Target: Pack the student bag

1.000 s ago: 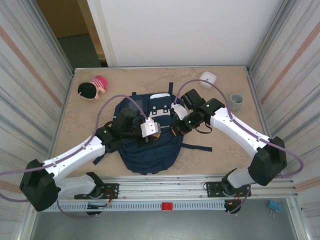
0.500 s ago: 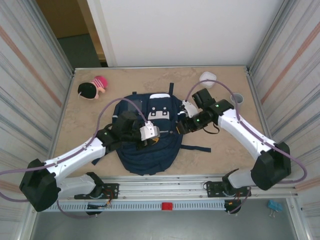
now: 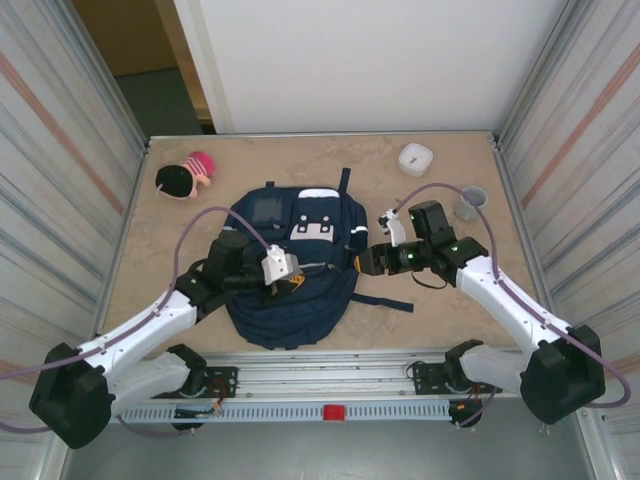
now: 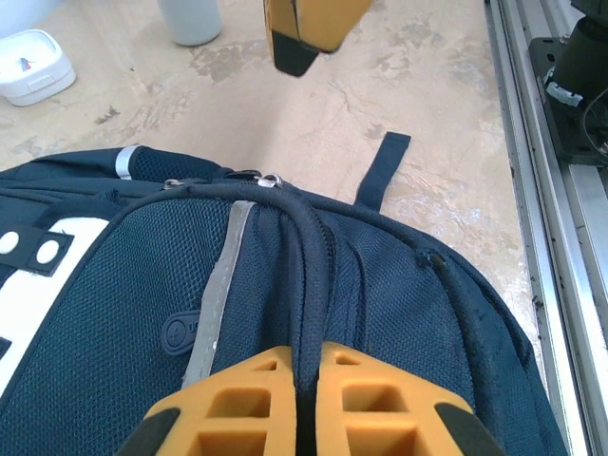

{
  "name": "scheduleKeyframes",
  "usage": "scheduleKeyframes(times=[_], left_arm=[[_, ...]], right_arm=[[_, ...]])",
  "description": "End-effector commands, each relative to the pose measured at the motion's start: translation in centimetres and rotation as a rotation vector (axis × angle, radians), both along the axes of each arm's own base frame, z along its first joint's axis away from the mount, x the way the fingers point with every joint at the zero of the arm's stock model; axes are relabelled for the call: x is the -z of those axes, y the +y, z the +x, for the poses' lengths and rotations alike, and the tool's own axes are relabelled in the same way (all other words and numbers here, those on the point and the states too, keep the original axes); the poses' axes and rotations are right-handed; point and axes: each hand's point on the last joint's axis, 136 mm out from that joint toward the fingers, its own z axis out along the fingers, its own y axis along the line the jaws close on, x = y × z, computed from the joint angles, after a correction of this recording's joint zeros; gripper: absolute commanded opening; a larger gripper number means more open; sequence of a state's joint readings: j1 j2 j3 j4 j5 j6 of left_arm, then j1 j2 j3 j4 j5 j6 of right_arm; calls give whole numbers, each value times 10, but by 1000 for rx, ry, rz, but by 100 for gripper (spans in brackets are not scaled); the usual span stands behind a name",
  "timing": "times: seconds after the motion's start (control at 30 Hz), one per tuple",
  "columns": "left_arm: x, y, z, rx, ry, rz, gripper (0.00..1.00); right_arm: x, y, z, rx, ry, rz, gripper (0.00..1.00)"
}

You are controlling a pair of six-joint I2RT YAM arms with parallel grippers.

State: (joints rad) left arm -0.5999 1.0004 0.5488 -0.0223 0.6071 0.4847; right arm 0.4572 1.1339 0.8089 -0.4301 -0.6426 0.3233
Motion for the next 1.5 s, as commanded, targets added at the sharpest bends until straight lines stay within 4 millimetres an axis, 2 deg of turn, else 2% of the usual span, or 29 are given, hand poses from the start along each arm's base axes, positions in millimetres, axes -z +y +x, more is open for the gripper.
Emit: scheduleKeyframes(times=[0.0,0.3,0.57,0.7,0.87,0.97,1.07,1.13,1.3,1.4,1.47], left_arm=[[-19,0,2,-9,-33,-66,4],[-18,-2,2,-2,-15,-74,4],[-19,-2,-1,11,-6,-76,4],[-20,-2,-3,16,-6,-79,3],[-18,-1,-4,16,-4,-66,3],[-16,0,-4,14,2,-51,3],[-17,0,0,-3,-1,-52,4],[-20,0,5,-26,4,-54,12],[-45,4,31,-214,101,-82,54],[-64,22,57,-450,182,-85,71],[-76,39,71,-603,209,-69,79]], right_arm=[[-15,20,5,-22,-81,39,60],[2,54,7,-102,-97,-45,62],[7,62,22,-91,-118,-57,61],[23,48,38,-5,-97,-146,58],[32,21,54,115,-79,-174,49],[33,10,56,146,-69,-173,49],[23,13,49,112,-82,-148,55],[12,15,46,99,-100,-131,58],[-29,11,43,118,-138,-121,61],[-55,4,52,208,-140,-136,61],[-61,-6,62,314,-90,-164,59]])
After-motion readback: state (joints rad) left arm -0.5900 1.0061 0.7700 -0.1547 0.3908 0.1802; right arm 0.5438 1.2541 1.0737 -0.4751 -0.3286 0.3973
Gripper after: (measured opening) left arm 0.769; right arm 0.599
